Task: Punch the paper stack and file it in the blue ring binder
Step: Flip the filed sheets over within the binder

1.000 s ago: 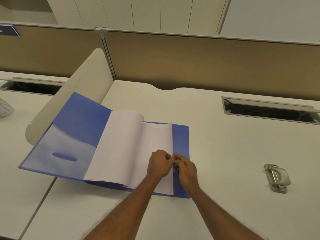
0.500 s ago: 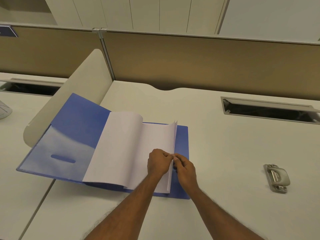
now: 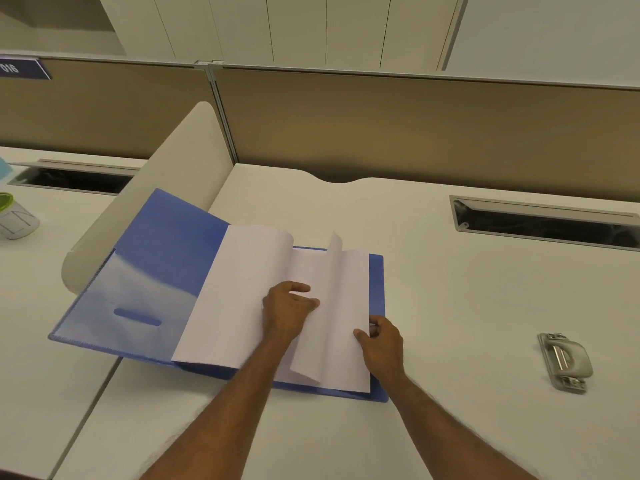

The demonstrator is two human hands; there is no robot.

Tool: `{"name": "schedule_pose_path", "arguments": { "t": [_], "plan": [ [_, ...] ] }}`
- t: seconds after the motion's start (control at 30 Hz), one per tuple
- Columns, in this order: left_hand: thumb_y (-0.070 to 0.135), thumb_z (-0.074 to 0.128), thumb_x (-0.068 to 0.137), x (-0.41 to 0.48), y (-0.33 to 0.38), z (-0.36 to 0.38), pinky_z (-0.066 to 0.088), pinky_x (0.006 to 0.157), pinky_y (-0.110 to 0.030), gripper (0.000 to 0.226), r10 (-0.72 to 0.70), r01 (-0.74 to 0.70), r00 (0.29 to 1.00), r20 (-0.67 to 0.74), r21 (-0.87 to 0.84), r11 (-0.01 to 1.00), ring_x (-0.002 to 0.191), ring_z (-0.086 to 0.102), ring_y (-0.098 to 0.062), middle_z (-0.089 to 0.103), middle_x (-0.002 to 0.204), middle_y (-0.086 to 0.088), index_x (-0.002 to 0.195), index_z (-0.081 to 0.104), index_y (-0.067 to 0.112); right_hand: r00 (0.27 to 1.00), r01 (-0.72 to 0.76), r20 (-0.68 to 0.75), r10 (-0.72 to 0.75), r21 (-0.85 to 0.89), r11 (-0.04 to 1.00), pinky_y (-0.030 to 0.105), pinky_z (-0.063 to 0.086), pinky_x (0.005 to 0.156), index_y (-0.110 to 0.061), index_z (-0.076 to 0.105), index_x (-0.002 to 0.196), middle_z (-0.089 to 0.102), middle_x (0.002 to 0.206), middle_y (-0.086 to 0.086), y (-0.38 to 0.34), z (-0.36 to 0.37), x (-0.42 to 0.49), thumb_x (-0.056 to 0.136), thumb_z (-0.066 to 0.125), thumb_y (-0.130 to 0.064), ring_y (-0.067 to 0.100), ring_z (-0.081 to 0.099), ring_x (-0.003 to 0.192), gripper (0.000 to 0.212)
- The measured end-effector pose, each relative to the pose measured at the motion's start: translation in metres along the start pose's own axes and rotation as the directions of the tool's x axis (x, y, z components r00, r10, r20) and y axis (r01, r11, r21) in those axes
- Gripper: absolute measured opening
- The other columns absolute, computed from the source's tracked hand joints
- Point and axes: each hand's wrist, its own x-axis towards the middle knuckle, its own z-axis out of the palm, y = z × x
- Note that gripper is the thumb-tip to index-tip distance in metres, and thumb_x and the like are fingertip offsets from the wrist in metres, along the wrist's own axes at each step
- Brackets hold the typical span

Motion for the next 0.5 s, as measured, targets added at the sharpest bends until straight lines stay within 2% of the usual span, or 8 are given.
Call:
{"name": "schedule_pose_path", "arguments": {
  "t": [0.1,0.2,0.3,0.4,0.5],
  "plan": [
    [0.021,0.088,0.061,0.008,-0.003,-0.033,0.058,0.071,-0.033,0.034,0.025,-0.025,0.998,-0.05,-0.007,1.0,0.07,0.069,-0.019,0.072,0.072,-0.003,0.09,0.07,0.017,1.0,0.006,-0.009,-0.006,0.002,1.0,0.02,0.047,0.074,-0.009,0.062,0.11,0.069,0.099,0.006,0.001,-0.001,0.002,0.083,0.071,-0.013,0.019,0.062,0.083,0.029],
    [0.027,0.087,0.064,0.018,-0.006,-0.071,0.055,0.073,-0.032,0.037,0.063,-0.051,0.987,-0.149,0.083,0.995,0.073,0.067,-0.019,0.072,0.074,-0.003,0.094,0.069,0.017,1.0,0.014,-0.02,-0.014,0.006,1.0,0.011,0.042,0.064,-0.009,0.063,0.106,0.067,0.091,0.002,0.003,-0.002,0.004,0.082,0.072,-0.014,0.018,0.061,0.079,0.025],
    [0.026,0.082,0.071,0.027,-0.012,-0.107,0.049,0.071,-0.03,0.032,0.145,-0.09,0.955,-0.258,0.215,0.972,0.076,0.066,-0.022,0.071,0.078,-0.005,0.097,0.068,0.014,0.999,0.007,-0.033,-0.007,-0.002,1.0,0.012,0.041,0.061,-0.011,0.064,0.099,0.066,0.085,0.002,0.004,-0.001,0.005,0.082,0.073,-0.017,0.019,0.061,0.076,0.02],
    [0.02,0.074,0.08,0.033,-0.022,-0.128,0.051,0.075,-0.037,0.028,0.253,-0.114,0.916,-0.311,0.404,0.908,0.081,0.064,-0.028,0.07,0.089,-0.01,0.105,0.065,0.01,0.999,0.007,-0.034,-0.007,-0.02,1.0,0.012,0.04,0.059,-0.015,0.061,0.093,0.064,0.082,0.001,0.005,-0.001,0.006,0.082,0.073,-0.018,0.018,0.059,0.074,0.017],
    [0.016,0.066,0.086,0.041,-0.03,-0.135,0.052,0.077,-0.042,0.026,0.351,-0.139,0.897,-0.268,0.584,0.8,0.085,0.064,-0.032,0.069,0.093,-0.013,0.111,0.061,0.008,0.999,0.007,-0.031,-0.008,-0.045,0.999,0.012,0.038,0.058,-0.015,0.06,0.089,0.062,0.079,0.001,0.005,-0.001,0.007,0.081,0.073,-0.018,0.018,0.057,0.071,0.016]
  ]
}}
